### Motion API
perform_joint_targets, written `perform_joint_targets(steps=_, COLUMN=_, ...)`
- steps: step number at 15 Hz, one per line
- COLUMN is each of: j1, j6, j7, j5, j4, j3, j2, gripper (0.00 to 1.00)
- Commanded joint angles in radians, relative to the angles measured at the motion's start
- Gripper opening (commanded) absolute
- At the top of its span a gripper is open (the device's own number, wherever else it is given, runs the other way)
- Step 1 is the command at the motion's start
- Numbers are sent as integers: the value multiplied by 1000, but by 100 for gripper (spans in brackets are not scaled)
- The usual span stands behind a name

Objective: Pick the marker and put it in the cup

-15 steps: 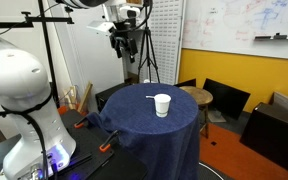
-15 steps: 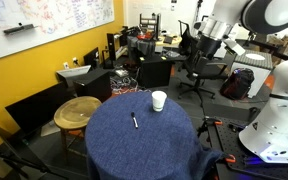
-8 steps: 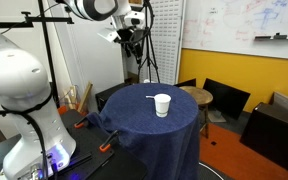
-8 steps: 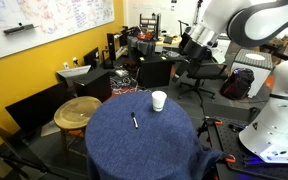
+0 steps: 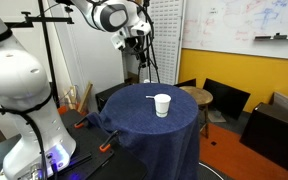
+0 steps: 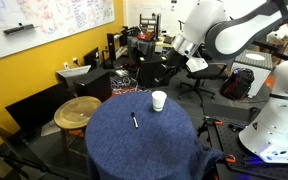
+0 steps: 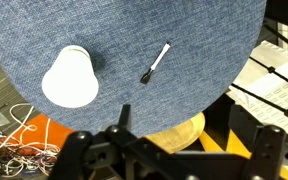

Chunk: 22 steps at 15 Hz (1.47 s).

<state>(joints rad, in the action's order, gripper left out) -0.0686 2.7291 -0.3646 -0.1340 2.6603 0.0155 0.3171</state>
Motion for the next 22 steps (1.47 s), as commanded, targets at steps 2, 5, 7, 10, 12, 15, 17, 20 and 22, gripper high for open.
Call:
perform_joint_targets(steps=2, j1=-10, j6=16, j7=-77, j5=-84, j4=-138, j3=5, j2=-169, gripper=100)
perform_joint_targets(steps=5, j1=-2, j6=1, j7=-42, j5=-110, j4=-119, j3=10, j2=-151, gripper=100)
perform_joint_targets(steps=7, j1=1, j6=-2, j7=-41, j5=-123, j4=-143, j3=13, j2=-181, gripper=100)
perform_joint_targets(steps=10, j1=-8, j6=43, j7=-68, j5=-110, j4=-124, j3=11, j2=-166, gripper=100)
perform_joint_targets(steps=12, j1=-27, j6=120, j7=-128, j5=-91, j4=-102, j3=7, j2=-160, gripper=100)
perform_joint_targets(steps=15, j1=-91, j6=228, j7=-316, j5=34, j4=-95, j3=-18, j2=-198, gripper=100)
perform_joint_targets(steps=17, j1=-117, j6=234, j7=-410, j5=103, j4=-101, j3=-27, j2=-219, gripper=100)
perform_joint_targets(steps=20, j1=-104, j6=193, j7=-467, j5=97, j4=-124, j3=-22, j2=-250, gripper=100)
perform_joint_targets(steps=22, j1=-86, j6=169, j7=-469, j5=69, j4=-141, j3=-21, j2=-274, gripper=100)
